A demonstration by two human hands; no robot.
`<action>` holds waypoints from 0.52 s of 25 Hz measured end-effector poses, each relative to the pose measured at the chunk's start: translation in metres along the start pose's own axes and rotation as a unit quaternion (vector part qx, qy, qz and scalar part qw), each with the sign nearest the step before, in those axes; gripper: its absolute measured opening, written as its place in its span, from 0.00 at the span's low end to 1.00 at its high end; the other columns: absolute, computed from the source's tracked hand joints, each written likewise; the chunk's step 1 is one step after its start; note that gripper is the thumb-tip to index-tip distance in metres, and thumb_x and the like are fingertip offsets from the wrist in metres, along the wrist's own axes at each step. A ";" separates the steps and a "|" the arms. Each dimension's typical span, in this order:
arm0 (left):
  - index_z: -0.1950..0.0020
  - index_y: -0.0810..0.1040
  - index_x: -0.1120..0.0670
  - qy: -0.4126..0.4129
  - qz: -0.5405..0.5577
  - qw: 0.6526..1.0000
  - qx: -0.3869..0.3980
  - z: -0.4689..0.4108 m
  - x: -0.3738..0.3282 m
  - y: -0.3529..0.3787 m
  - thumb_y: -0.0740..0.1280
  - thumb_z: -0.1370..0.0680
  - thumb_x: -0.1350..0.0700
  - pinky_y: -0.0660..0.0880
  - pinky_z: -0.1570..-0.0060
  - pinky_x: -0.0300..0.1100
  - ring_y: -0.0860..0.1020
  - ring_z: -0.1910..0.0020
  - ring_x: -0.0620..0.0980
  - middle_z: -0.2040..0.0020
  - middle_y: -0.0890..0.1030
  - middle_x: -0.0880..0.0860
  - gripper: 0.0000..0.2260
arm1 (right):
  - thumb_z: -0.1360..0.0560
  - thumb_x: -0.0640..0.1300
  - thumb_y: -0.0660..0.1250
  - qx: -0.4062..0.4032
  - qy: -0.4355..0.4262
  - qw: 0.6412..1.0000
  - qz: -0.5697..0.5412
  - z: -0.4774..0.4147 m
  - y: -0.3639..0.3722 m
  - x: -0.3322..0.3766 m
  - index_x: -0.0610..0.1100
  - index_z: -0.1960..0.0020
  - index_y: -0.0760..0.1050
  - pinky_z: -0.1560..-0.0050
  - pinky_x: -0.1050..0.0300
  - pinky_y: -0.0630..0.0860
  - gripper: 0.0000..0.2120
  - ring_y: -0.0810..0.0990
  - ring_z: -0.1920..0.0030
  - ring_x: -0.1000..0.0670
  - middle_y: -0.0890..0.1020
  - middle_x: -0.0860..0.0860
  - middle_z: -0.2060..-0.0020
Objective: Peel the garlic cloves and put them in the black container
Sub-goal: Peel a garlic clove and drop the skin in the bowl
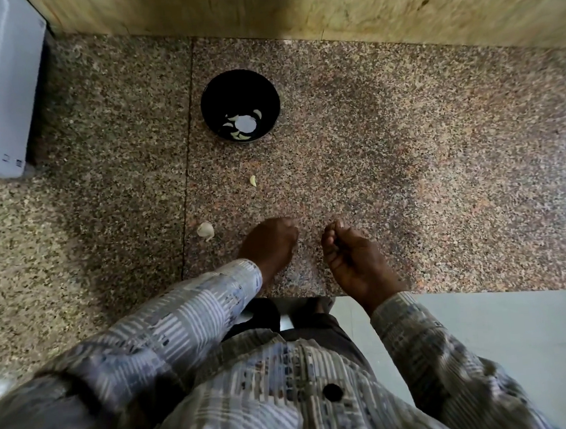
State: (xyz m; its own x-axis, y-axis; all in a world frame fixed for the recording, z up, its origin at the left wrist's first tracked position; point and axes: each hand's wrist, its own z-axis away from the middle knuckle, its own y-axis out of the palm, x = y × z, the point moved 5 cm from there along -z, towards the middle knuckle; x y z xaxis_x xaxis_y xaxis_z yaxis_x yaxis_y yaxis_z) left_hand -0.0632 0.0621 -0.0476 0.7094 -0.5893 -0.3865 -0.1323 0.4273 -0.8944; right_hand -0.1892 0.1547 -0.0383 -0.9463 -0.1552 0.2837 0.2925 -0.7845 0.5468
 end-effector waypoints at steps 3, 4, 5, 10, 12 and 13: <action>0.54 0.88 0.50 -0.062 0.119 0.990 0.053 0.024 0.009 0.006 0.71 0.22 0.57 0.79 0.52 0.39 0.82 0.58 0.45 0.55 0.87 0.48 0.06 | 0.20 0.35 0.62 0.014 0.019 1.000 0.019 0.003 0.009 -0.004 0.40 0.50 0.75 0.62 0.64 0.81 0.04 0.78 0.60 0.52 0.78 0.47 0.60; 0.54 0.88 0.53 -0.141 0.257 0.954 0.057 0.032 0.017 0.011 0.72 0.21 0.57 0.78 0.58 0.37 0.82 0.62 0.46 0.58 0.87 0.51 0.05 | 0.19 0.34 0.61 0.019 0.029 0.999 0.030 0.003 0.013 -0.006 0.40 0.51 0.75 0.62 0.64 0.81 0.05 0.78 0.61 0.52 0.79 0.47 0.61; 0.54 0.87 0.56 -0.241 0.427 0.870 0.049 0.041 0.022 0.015 0.73 0.21 0.59 0.77 0.64 0.38 0.81 0.66 0.49 0.62 0.85 0.55 0.04 | 0.17 0.34 0.60 0.024 0.040 0.998 0.047 0.004 0.019 -0.006 0.40 0.51 0.75 0.62 0.64 0.81 0.07 0.79 0.62 0.52 0.80 0.47 0.61; 0.53 0.82 0.61 -0.389 0.771 0.500 -0.069 0.071 0.034 0.000 0.67 0.19 0.65 0.78 0.70 0.37 0.80 0.70 0.46 0.63 0.83 0.56 0.05 | 0.16 0.36 0.60 0.083 0.097 0.980 0.151 0.006 0.051 -0.009 0.41 0.50 0.76 0.58 0.63 0.82 0.07 0.80 0.59 0.52 0.80 0.48 0.58; 0.53 0.81 0.61 -0.369 0.808 0.446 -0.109 0.079 0.030 -0.019 0.64 0.18 0.66 0.77 0.72 0.34 0.79 0.71 0.44 0.65 0.82 0.54 0.07 | 0.18 0.36 0.62 0.117 0.116 0.967 0.194 0.007 0.065 -0.013 0.41 0.50 0.76 0.56 0.62 0.82 0.05 0.80 0.58 0.52 0.80 0.48 0.56; 0.53 0.80 0.61 -0.358 0.818 0.432 -0.127 0.084 0.027 -0.027 0.64 0.18 0.66 0.77 0.72 0.34 0.79 0.71 0.43 0.65 0.81 0.54 0.08 | 0.19 0.35 0.63 0.137 0.125 0.958 0.217 0.009 0.074 -0.017 0.42 0.51 0.76 0.56 0.62 0.82 0.05 0.81 0.58 0.53 0.80 0.49 0.57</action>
State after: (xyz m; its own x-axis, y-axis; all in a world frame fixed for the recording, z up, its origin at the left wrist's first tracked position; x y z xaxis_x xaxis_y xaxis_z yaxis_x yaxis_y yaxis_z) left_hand 0.0175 0.0926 -0.0151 -0.4559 0.7613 -0.4610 -0.8698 -0.2714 0.4120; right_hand -0.1502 0.1049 0.0038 -0.7207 -0.5967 0.3530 0.6592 -0.4319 0.6156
